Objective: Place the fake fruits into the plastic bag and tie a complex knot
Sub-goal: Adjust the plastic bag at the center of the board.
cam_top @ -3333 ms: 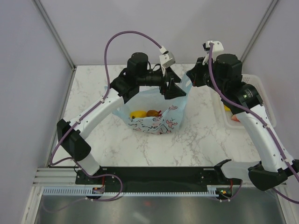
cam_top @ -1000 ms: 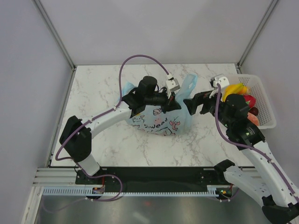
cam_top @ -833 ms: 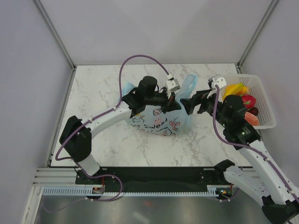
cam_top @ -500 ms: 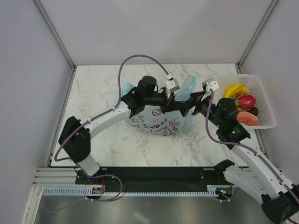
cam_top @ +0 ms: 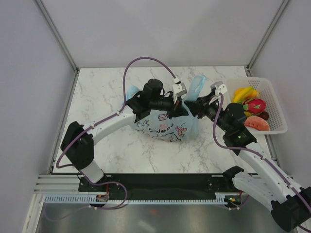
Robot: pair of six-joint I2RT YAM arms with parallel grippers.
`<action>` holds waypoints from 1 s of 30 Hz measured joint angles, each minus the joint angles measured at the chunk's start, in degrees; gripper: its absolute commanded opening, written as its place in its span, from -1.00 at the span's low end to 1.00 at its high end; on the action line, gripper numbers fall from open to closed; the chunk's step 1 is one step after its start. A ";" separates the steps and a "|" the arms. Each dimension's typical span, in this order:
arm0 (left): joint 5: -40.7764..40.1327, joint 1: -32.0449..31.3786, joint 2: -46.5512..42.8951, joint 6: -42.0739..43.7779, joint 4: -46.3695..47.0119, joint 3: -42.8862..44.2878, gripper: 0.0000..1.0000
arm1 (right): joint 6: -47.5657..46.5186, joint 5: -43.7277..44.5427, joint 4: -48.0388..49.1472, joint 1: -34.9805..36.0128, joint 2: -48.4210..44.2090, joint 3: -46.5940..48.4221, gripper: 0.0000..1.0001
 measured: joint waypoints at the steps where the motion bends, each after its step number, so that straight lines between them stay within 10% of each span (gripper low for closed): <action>1: 0.04 -0.07 0.00 0.00 0.00 0.00 -0.88 | 0.20 0.15 0.31 -0.04 0.02 -0.24 -0.39; 7: -0.24 -0.07 -0.09 0.07 0.04 0.00 -0.27 | 0.61 0.39 1.09 -0.04 0.02 -0.55 -0.92; 30: -10.69 -0.07 -5.57 -3.06 -11.56 12.90 0.65 | -0.44 2.89 -2.03 -0.04 -2.60 -0.94 -1.00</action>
